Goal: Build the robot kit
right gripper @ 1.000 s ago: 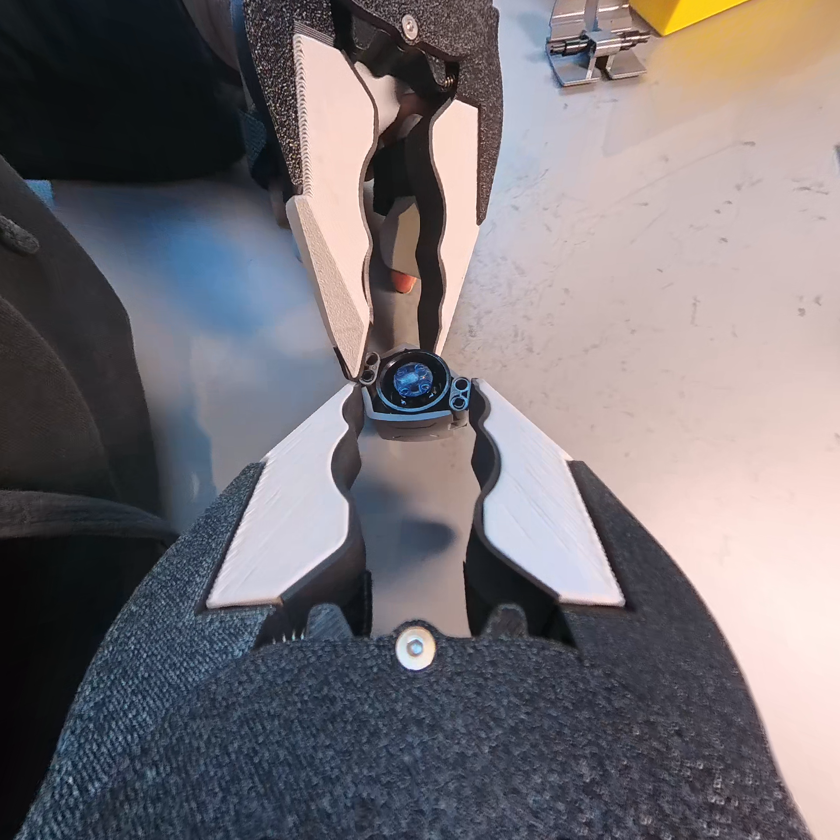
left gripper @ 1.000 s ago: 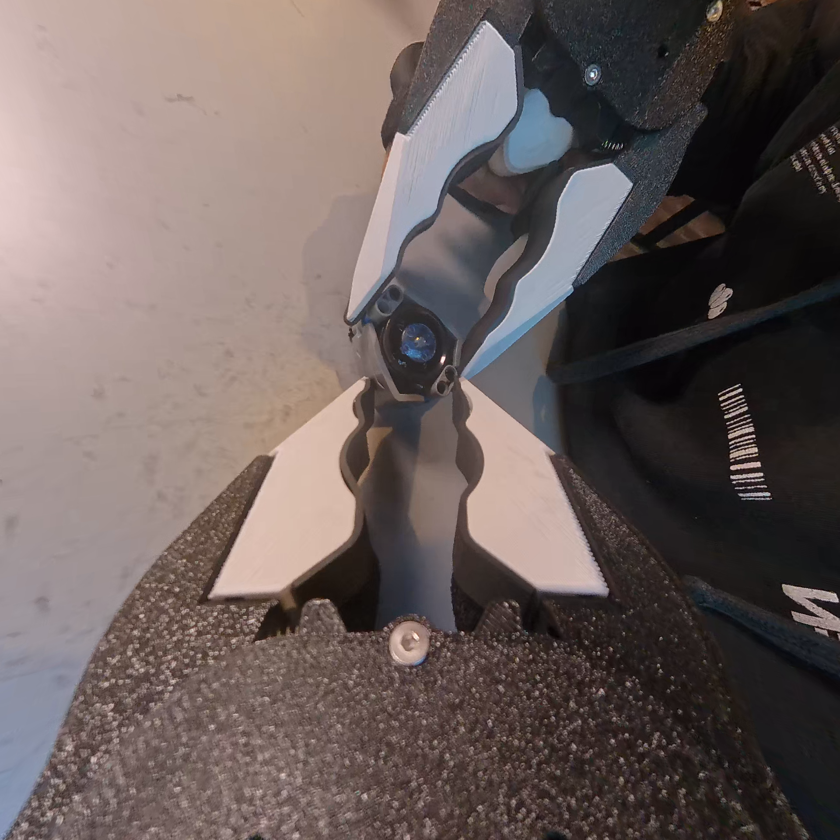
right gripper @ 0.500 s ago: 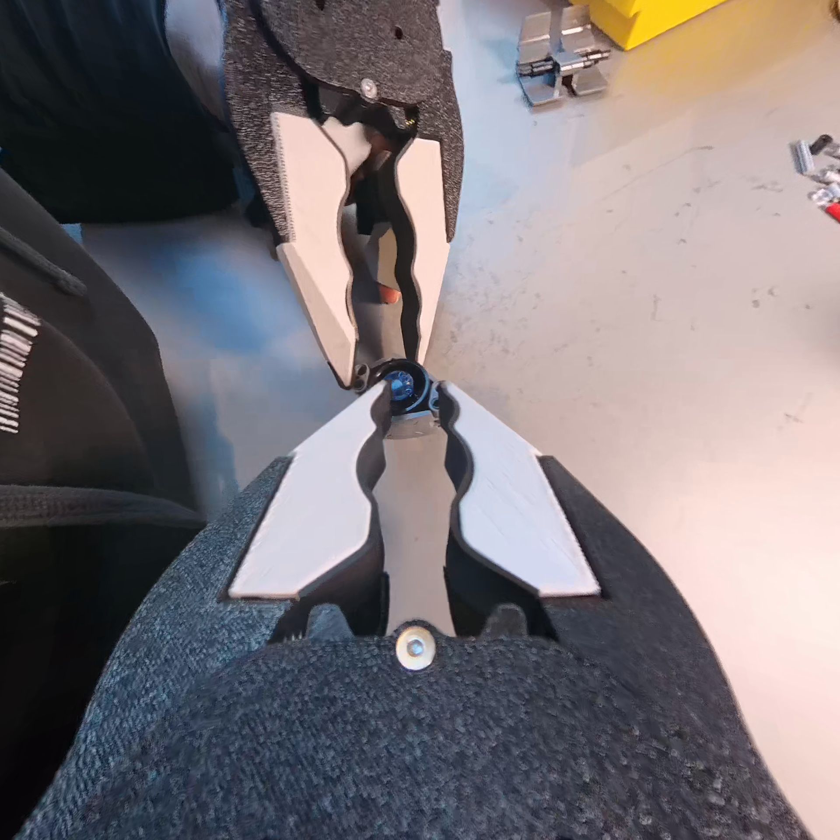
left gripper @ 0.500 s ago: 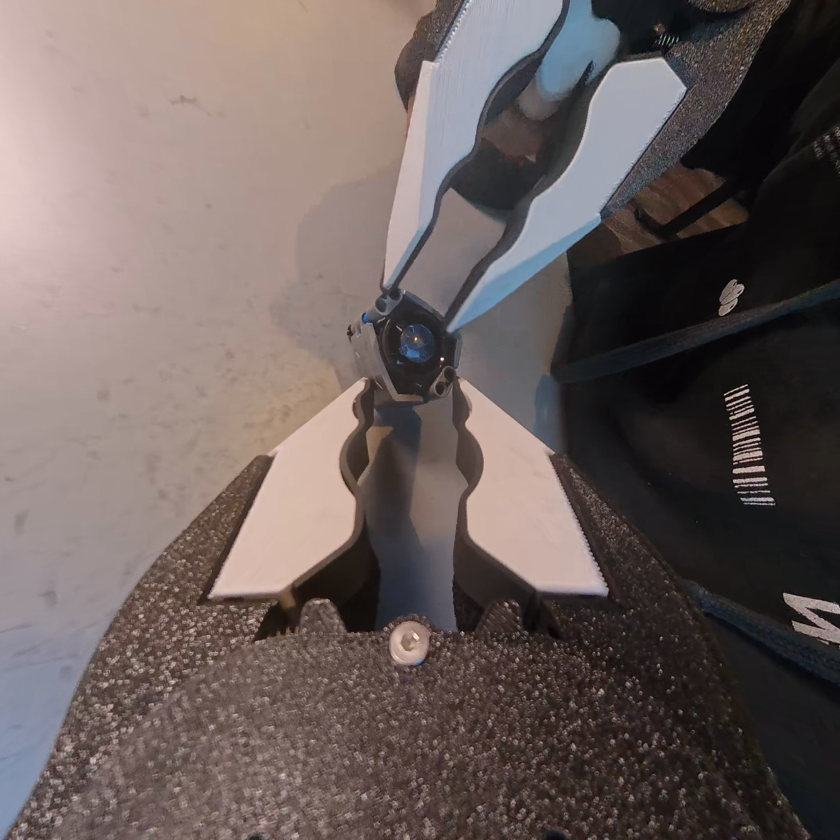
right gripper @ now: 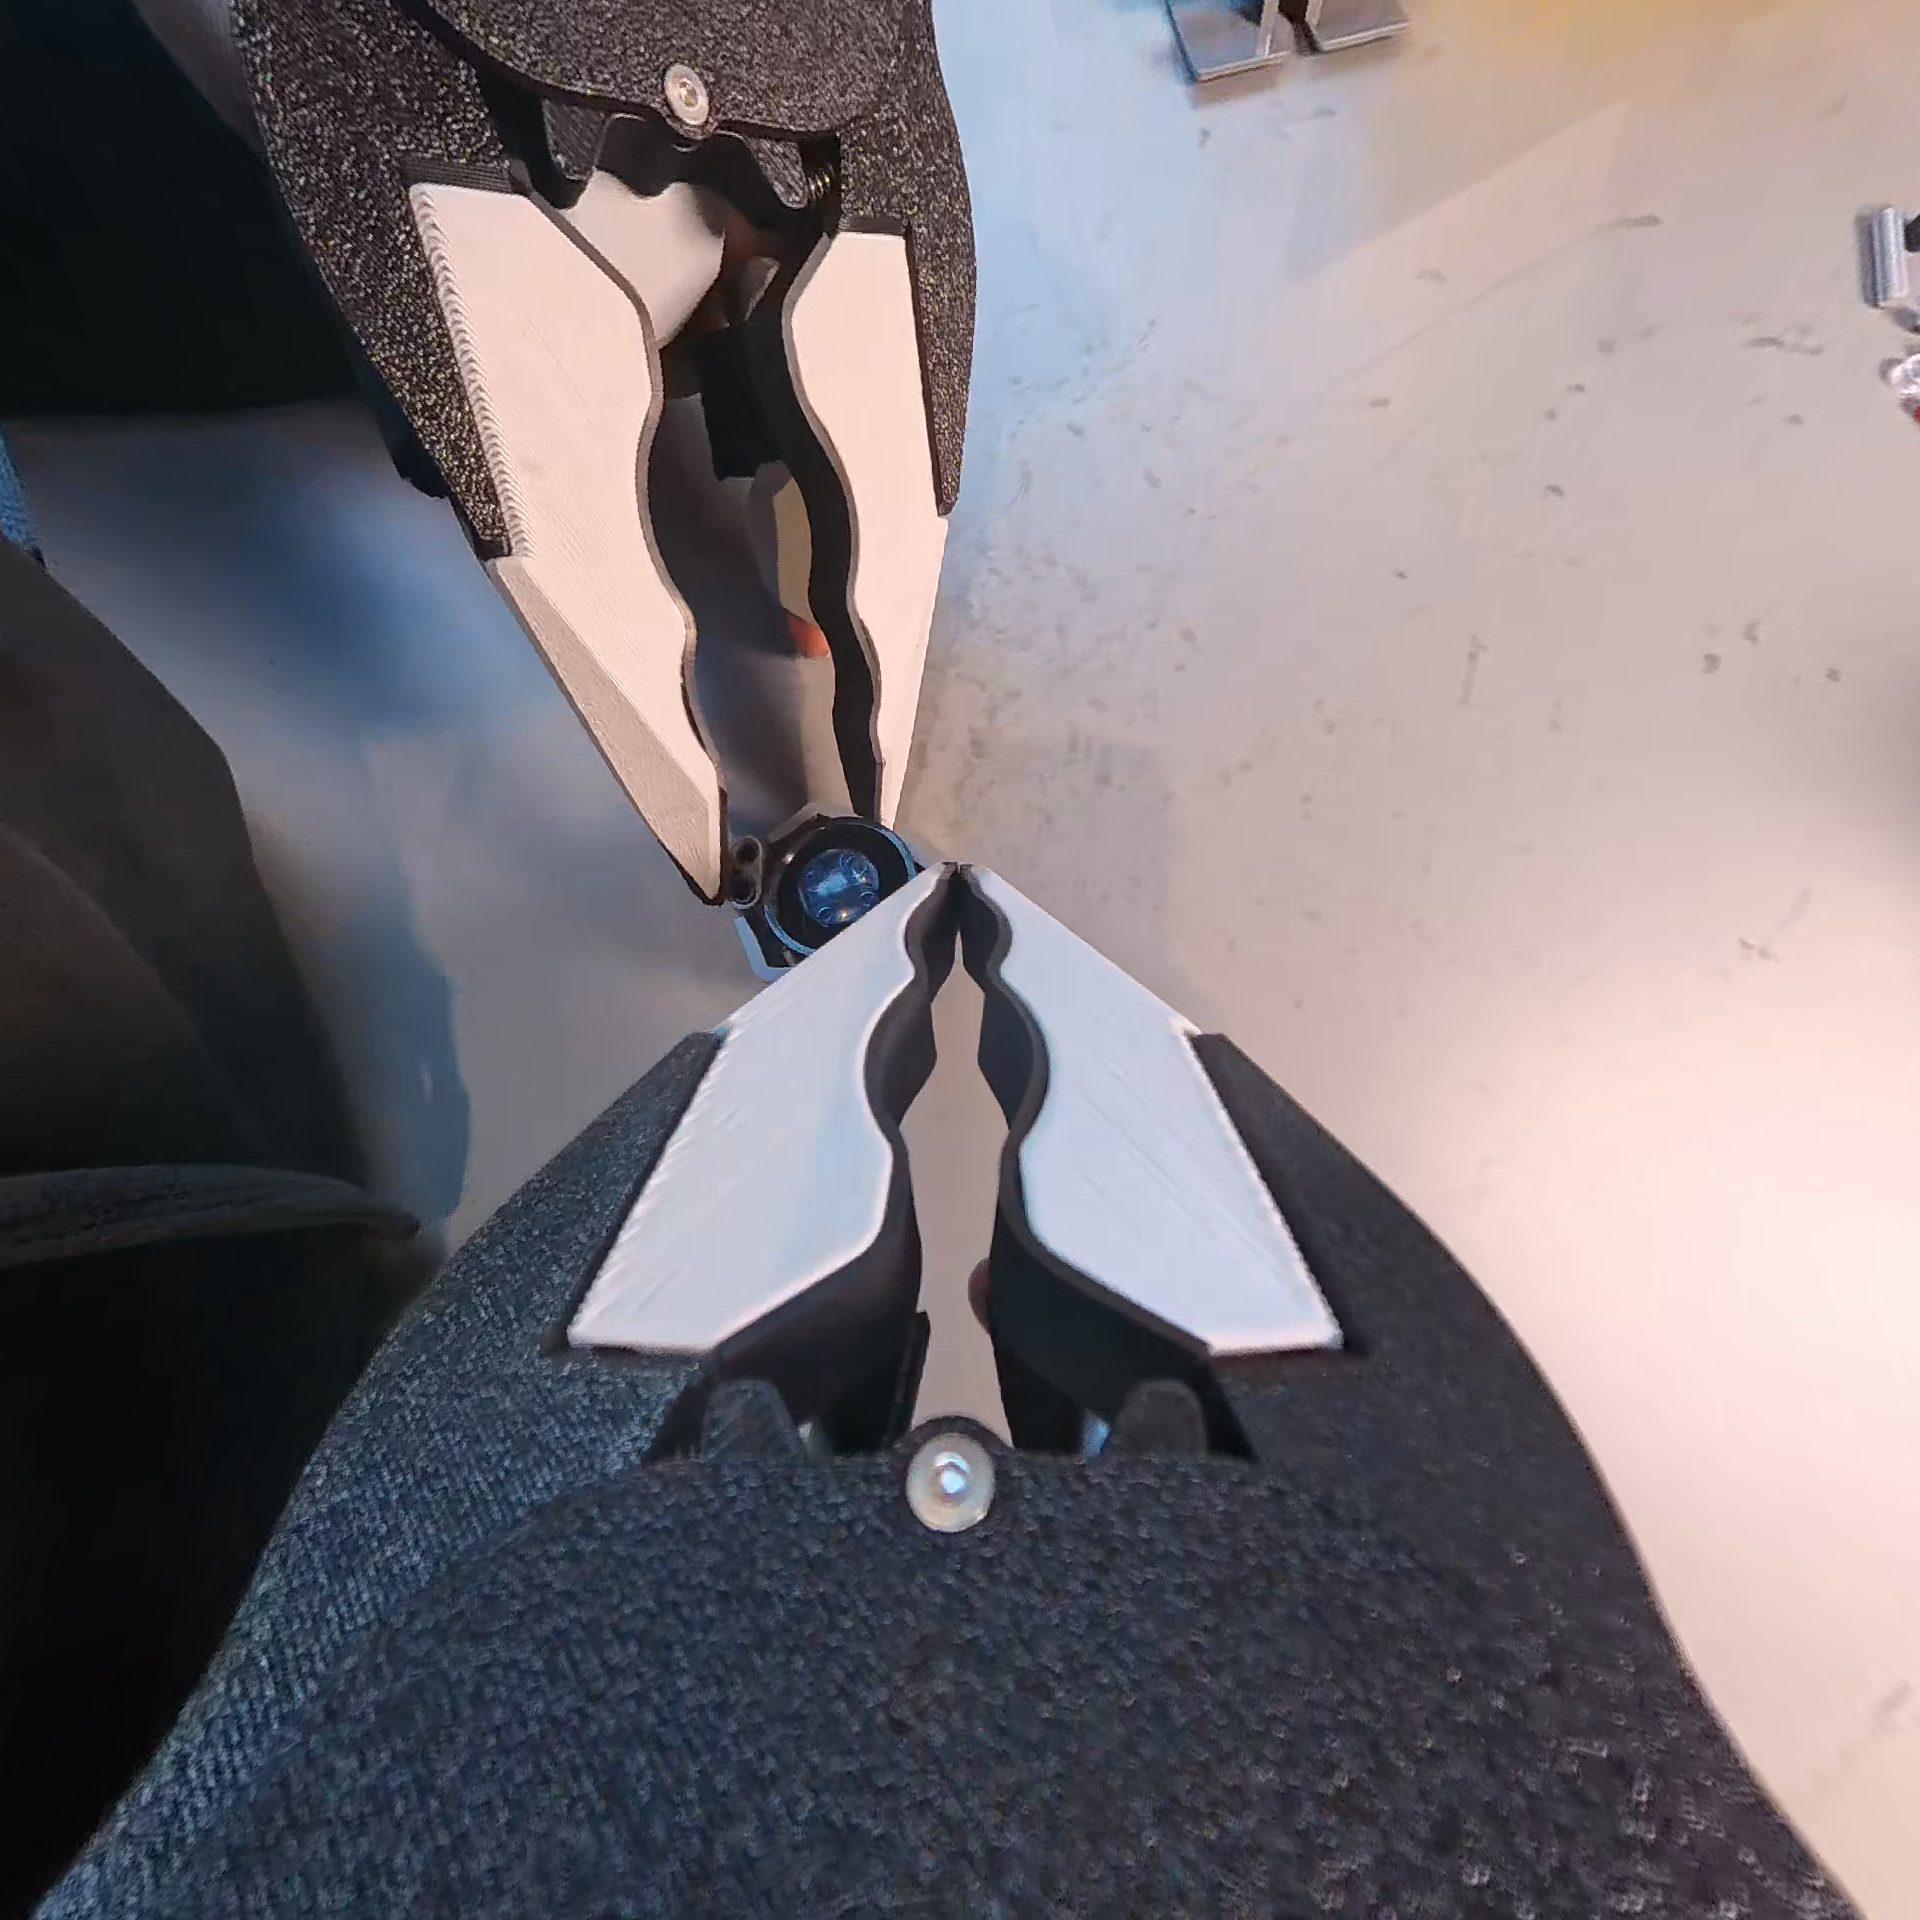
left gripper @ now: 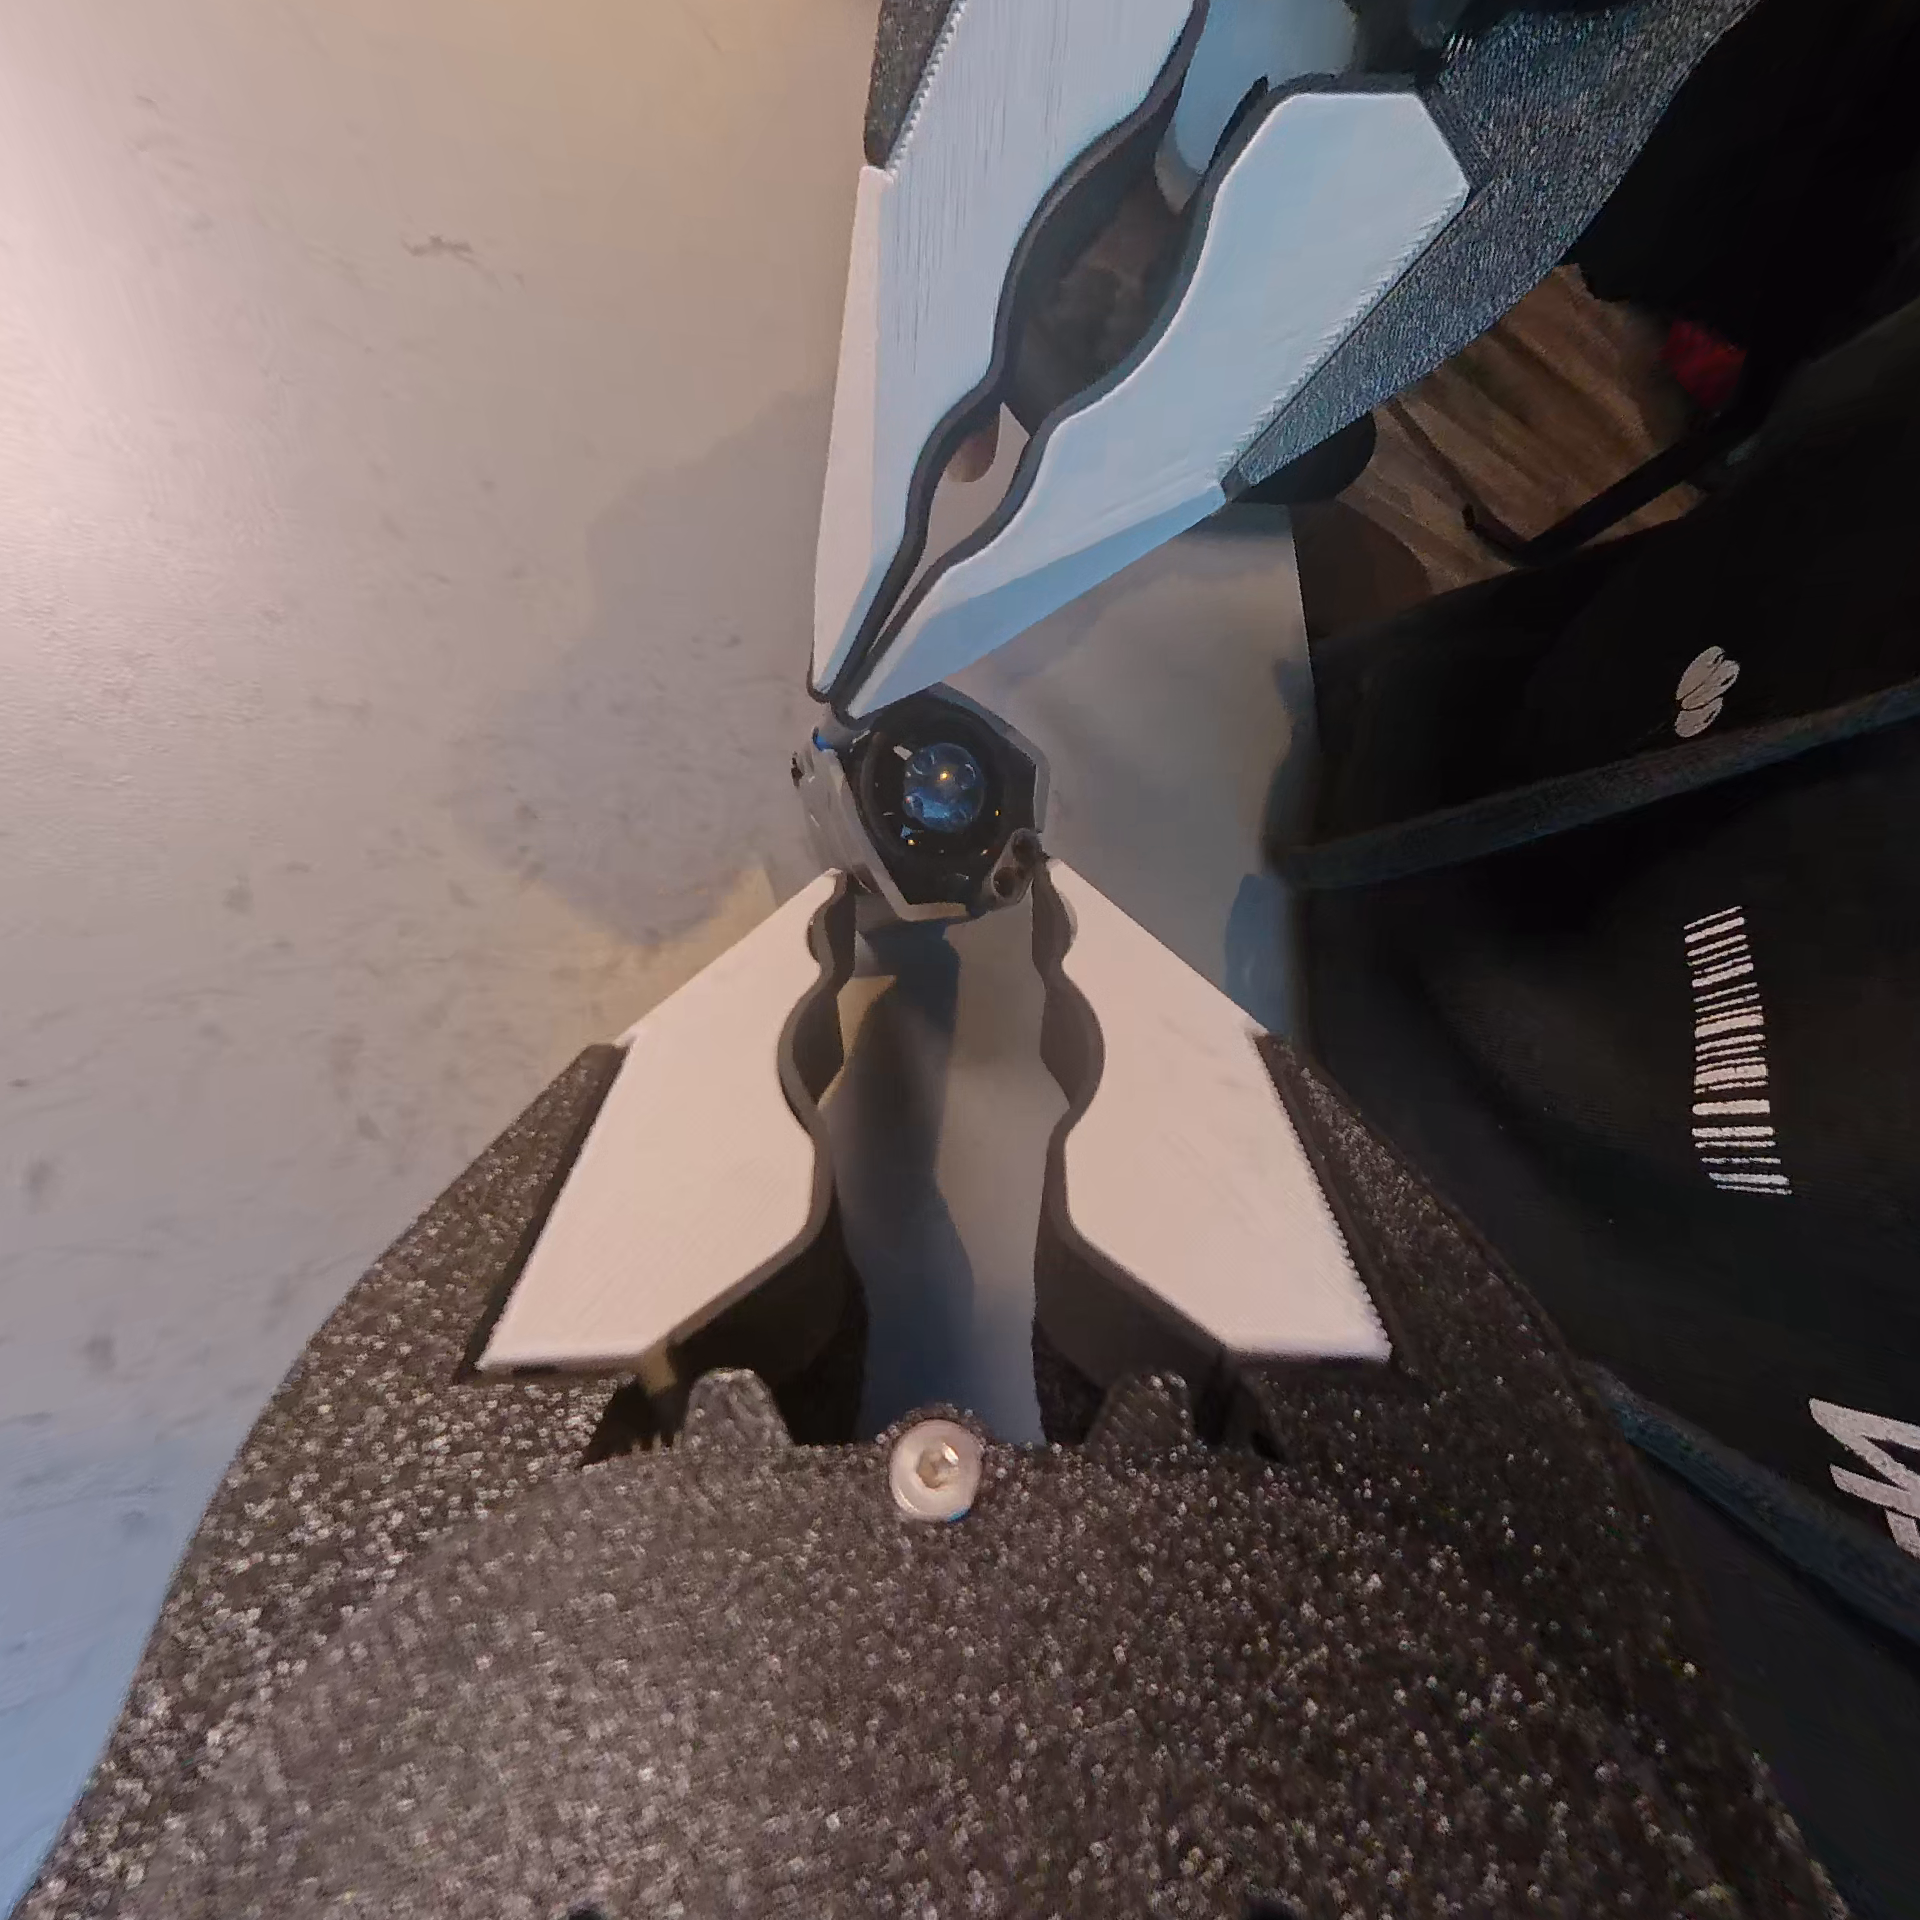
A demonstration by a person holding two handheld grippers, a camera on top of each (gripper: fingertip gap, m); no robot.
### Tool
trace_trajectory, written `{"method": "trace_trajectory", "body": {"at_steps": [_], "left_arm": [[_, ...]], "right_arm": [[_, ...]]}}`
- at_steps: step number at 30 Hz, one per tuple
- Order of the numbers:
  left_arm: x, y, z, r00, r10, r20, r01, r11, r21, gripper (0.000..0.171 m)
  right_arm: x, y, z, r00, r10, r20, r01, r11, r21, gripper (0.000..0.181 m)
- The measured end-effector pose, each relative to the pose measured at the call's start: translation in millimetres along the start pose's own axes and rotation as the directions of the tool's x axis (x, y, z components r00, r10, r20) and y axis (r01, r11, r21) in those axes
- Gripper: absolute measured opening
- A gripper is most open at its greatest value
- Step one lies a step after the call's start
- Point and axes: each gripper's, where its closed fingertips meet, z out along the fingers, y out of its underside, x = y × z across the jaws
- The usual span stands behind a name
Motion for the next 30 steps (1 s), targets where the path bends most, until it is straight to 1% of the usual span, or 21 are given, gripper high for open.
{"method": "trace_trajectory", "body": {"at_steps": [7,12,17,18,19,20,22,24,27,30], "left_arm": [[-0.2,0.9,1.0,1.000,0.023,0.017,-0.023,1.000,0.003,0.033],[-0.9,1.4,1.3,0.999,0.043,0.023,-0.043,0.999,0.009,0.033],[-0.9,-0.2,1.6,0.999,0.019,0.029,-0.019,1.000,0.009,0.033],[-1.0,-0.5,2.2,0.999,0.026,0.042,-0.026,1.000,0.006,0.033],[-0.7,-0.7,3.0,0.998,0.031,0.051,-0.031,1.000,0.002,0.033],[-0.7,-1.2,3.3,0.998,0.026,0.054,-0.026,1.000,0.002,0.033],[-1.1,-2.1,3.6,0.998,0.012,0.056,-0.012,1.000,0.008,0.033],[-1.5,-2.6,3.8,0.998,0.005,0.061,-0.006,1.000,0.010,0.033],[-1.9,-3.4,4.0,0.998,-0.009,0.068,0.008,1.000,0.016,0.033],[-3.2,-4.9,4.4,0.996,-0.028,0.082,0.026,0.999,0.030,0.033]], "right_arm": [[-0.7,0.9,-0.3,1.000,-0.018,-0.026,0.019,1.000,0.014,0.000],[-0.1,0.6,0.5,1.000,0.016,-0.022,-0.015,0.998,0.055,0.000],[1.7,-2.0,-0.9,0.998,0.048,0.039,-0.051,0.996,0.079,0.000],[1.9,-2.1,-2.8,0.995,0.073,0.065,-0.078,0.994,0.073,0.000],[3.3,-4.3,-5.6,0.994,0.086,0.074,-0.092,0.993,0.078,0.020],[2.5,-7.8,-10.2,0.994,0.080,0.080,-0.087,0.992,0.090,0.031],[-4.4,-10.8,-17.4,0.996,0.037,0.080,-0.044,0.996,0.081,0.038],[-9.0,-1.0,-16.0,0.999,-0.026,0.041,0.026,1.000,0.002,0.050],[-12.7,14.2,-7.0,0.994,-0.113,-0.005,0.112,0.989,-0.093,0.054],[-12.5,15.5,0.8,0.985,-0.170,0.001,0.169,0.980,-0.108,0.045]]}}
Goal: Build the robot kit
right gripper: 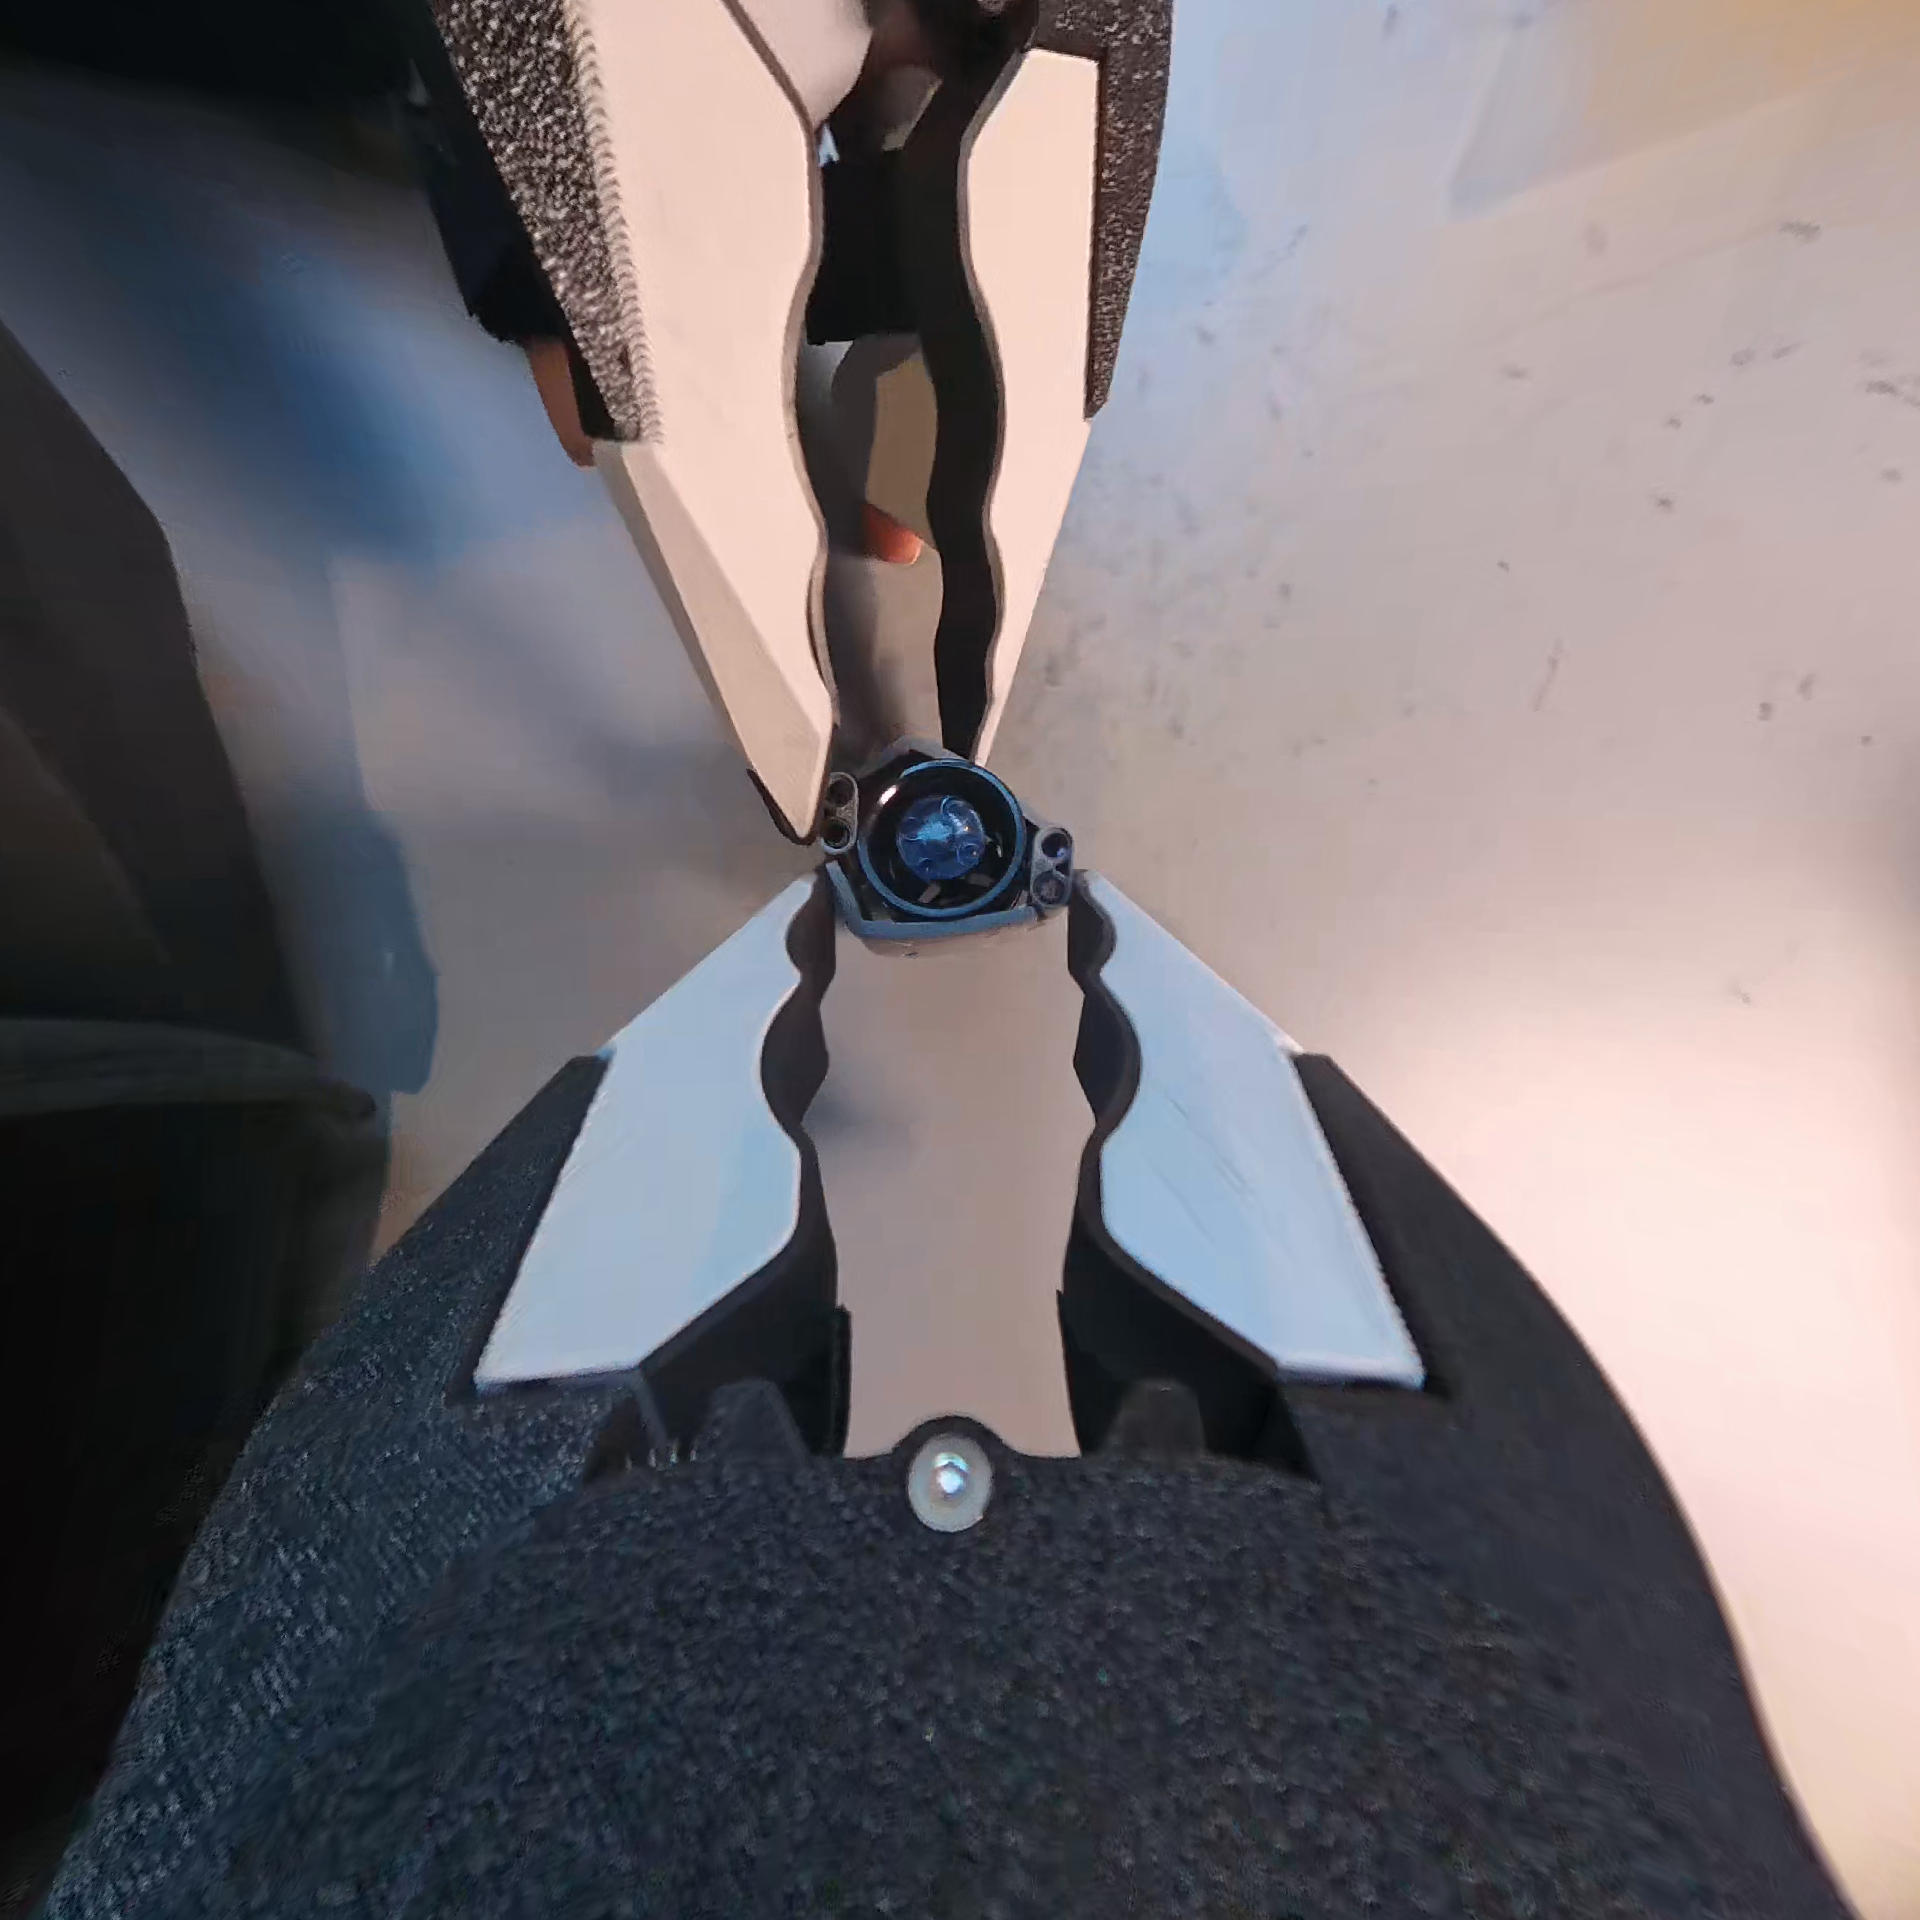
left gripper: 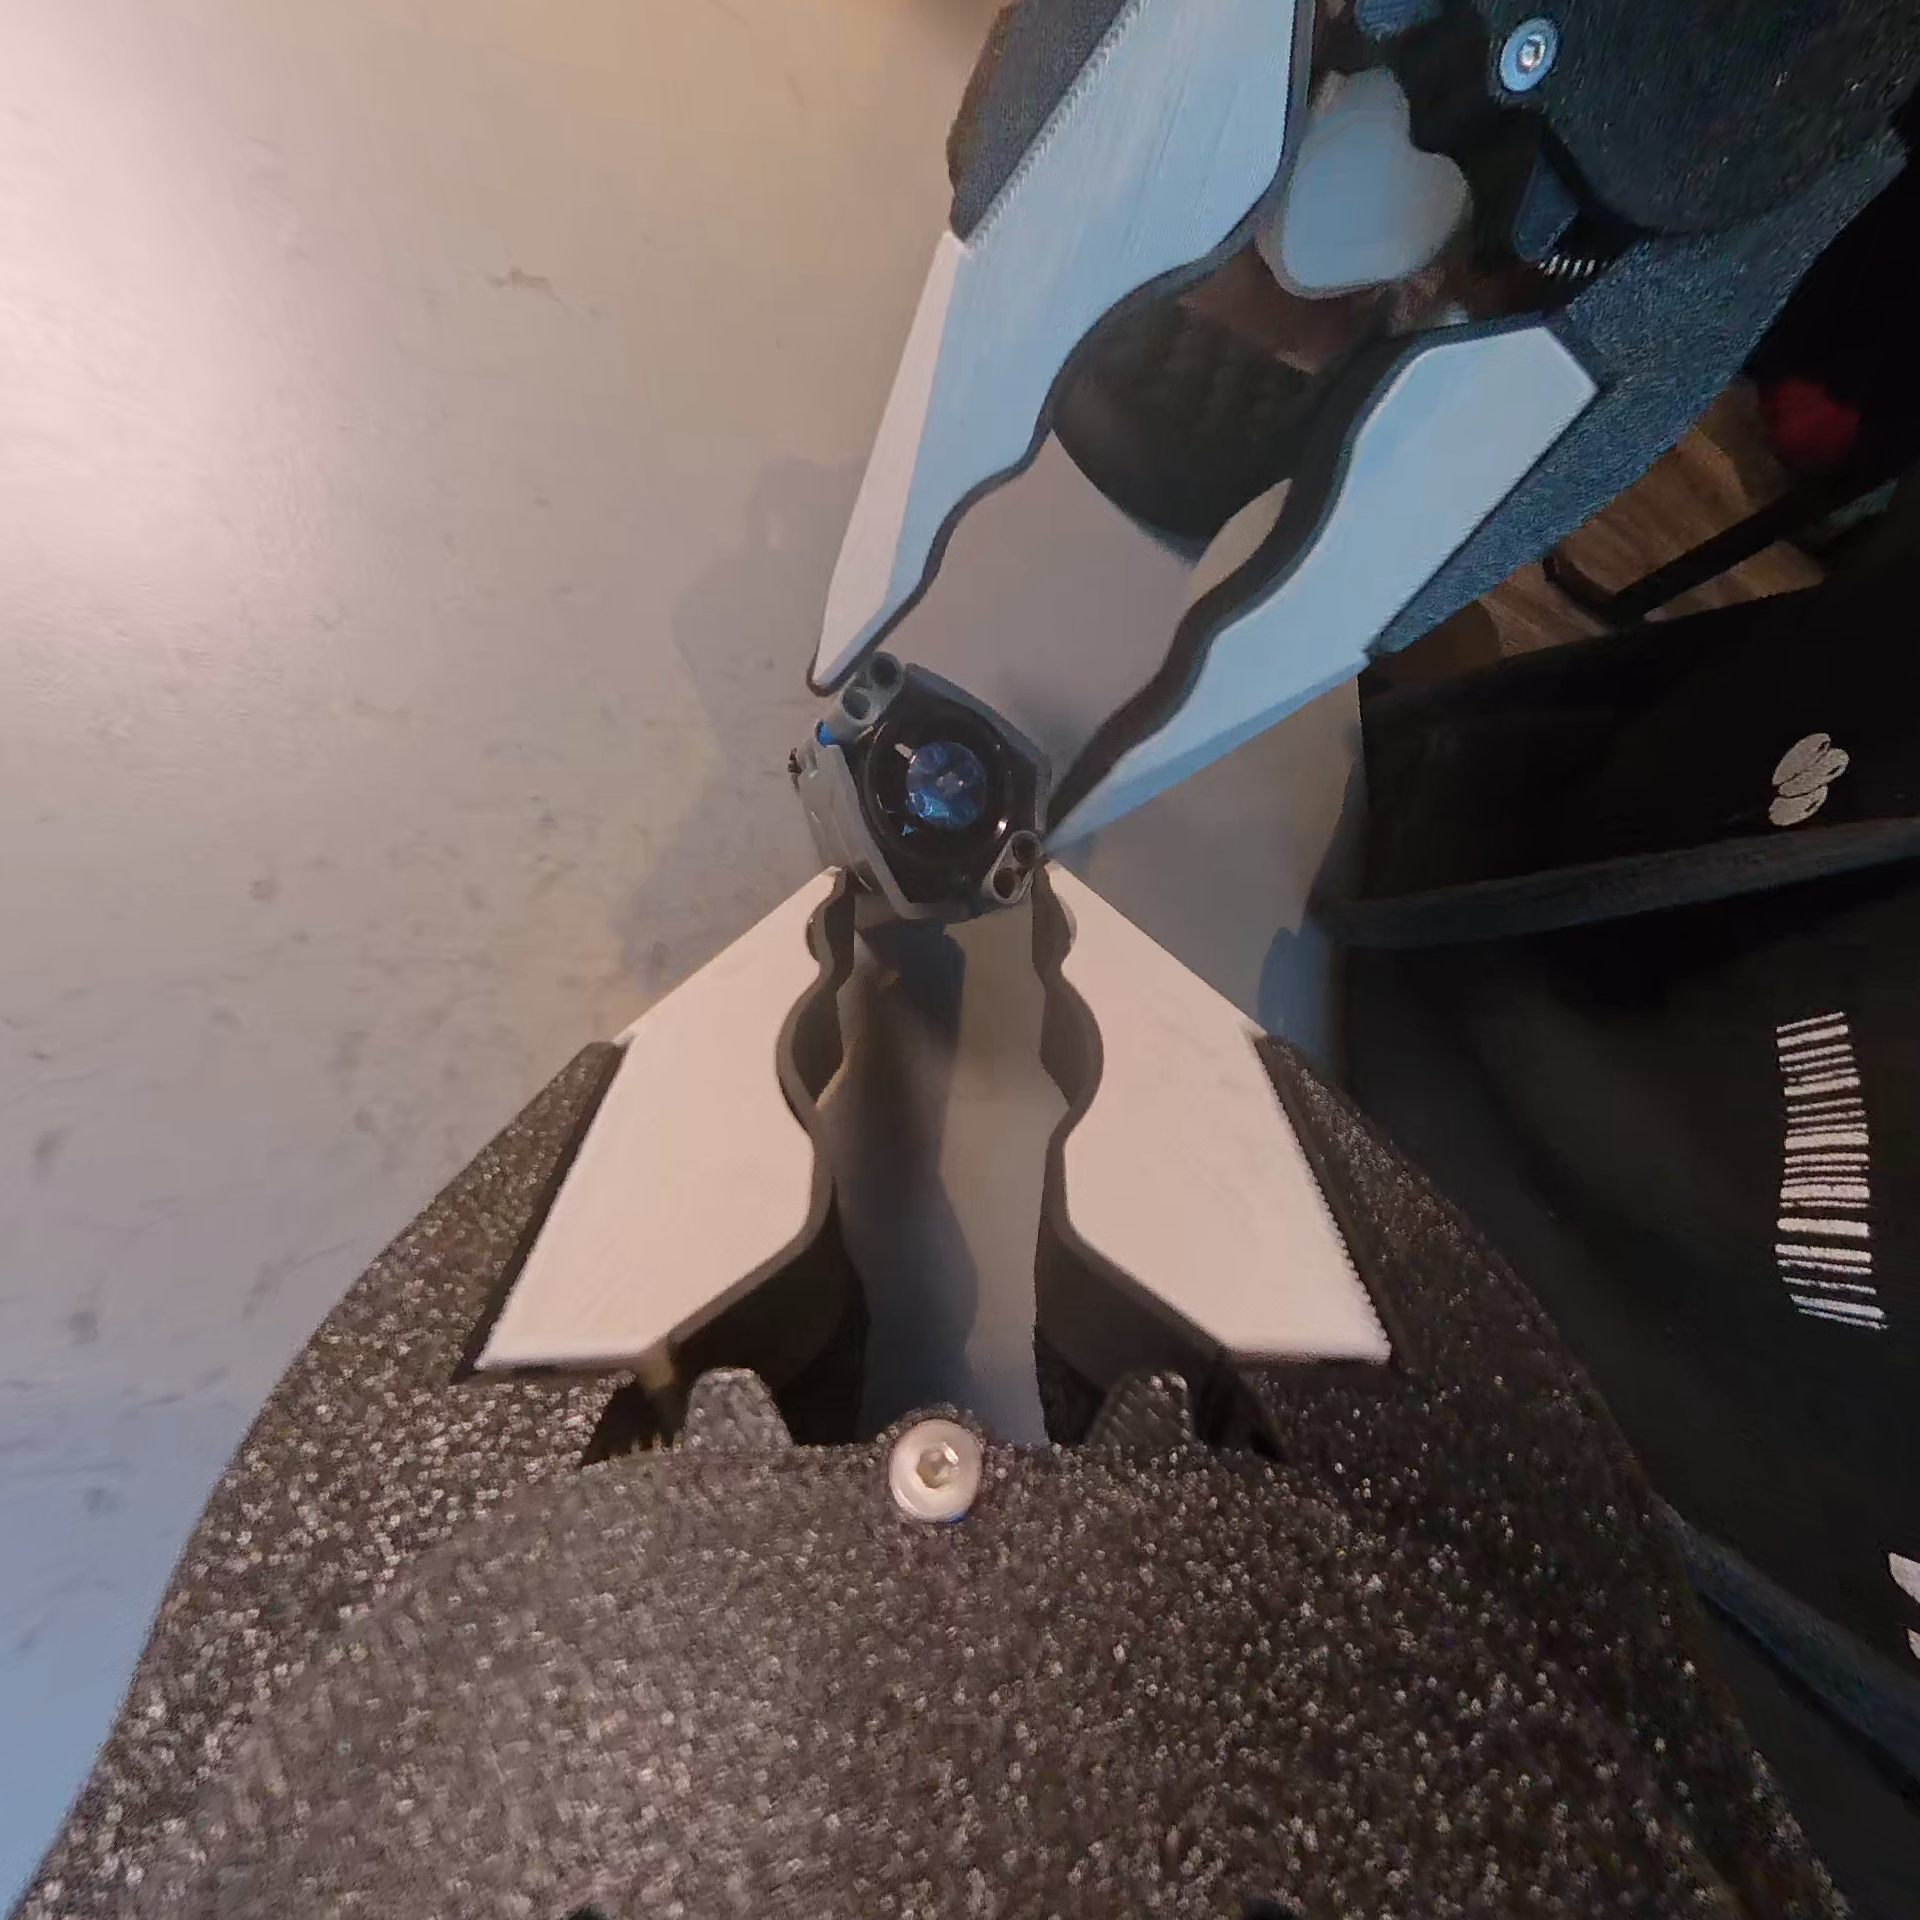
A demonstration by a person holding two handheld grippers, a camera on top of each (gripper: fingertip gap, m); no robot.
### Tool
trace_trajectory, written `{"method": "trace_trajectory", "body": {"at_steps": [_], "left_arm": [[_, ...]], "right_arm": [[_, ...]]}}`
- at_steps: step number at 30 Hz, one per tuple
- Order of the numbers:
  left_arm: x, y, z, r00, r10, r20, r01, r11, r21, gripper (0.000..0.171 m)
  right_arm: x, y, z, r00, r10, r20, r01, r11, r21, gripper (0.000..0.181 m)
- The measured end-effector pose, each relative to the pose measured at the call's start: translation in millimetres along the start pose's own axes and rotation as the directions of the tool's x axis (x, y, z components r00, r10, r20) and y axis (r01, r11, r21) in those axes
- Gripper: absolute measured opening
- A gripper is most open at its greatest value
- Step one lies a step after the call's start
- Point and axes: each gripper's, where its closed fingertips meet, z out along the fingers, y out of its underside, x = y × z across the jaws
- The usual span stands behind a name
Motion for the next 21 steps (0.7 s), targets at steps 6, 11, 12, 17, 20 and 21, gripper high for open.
{"method": "trace_trajectory", "body": {"at_steps": [6,11,12,17,20,21], "left_arm": [[12.3,3.1,-3.0,0.995,0.008,-0.098,-0.009,1.000,-0.010,0.048],[4.9,6.5,-18.2,0.987,0.115,-0.110,-0.117,0.993,-0.008,0.042],[-2.5,6.5,-19.2,0.986,0.156,-0.065,-0.157,0.988,-0.008,0.043],[-0.7,0.8,-12.4,0.958,0.287,-0.005,-0.287,0.958,0.016,0.046],[3.4,4.5,-4.3,0.960,0.279,-0.011,-0.279,0.960,-0.010,0.045],[4.1,5.5,-2.6,0.959,0.282,-0.010,-0.282,0.959,-0.016,0.044]], "right_arm": [[1.1,1.0,-0.2,0.948,-0.248,0.200,0.257,0.966,-0.019,0.044],[-0.3,0.7,-0.6,0.796,-0.459,0.395,0.498,0.867,0.006,0.044],[-1.4,0.9,-1.0,0.758,-0.492,0.428,0.538,0.843,0.016,0.044],[-11.0,-2.0,-0.5,0.602,-0.602,0.524,0.668,0.740,0.083,0.045],[-11.4,-3.5,0.2,0.585,-0.613,0.530,0.681,0.727,0.090,0.045],[-11.5,-3.4,-0.2,0.588,-0.614,0.526,0.677,0.730,0.095,0.046]]}}
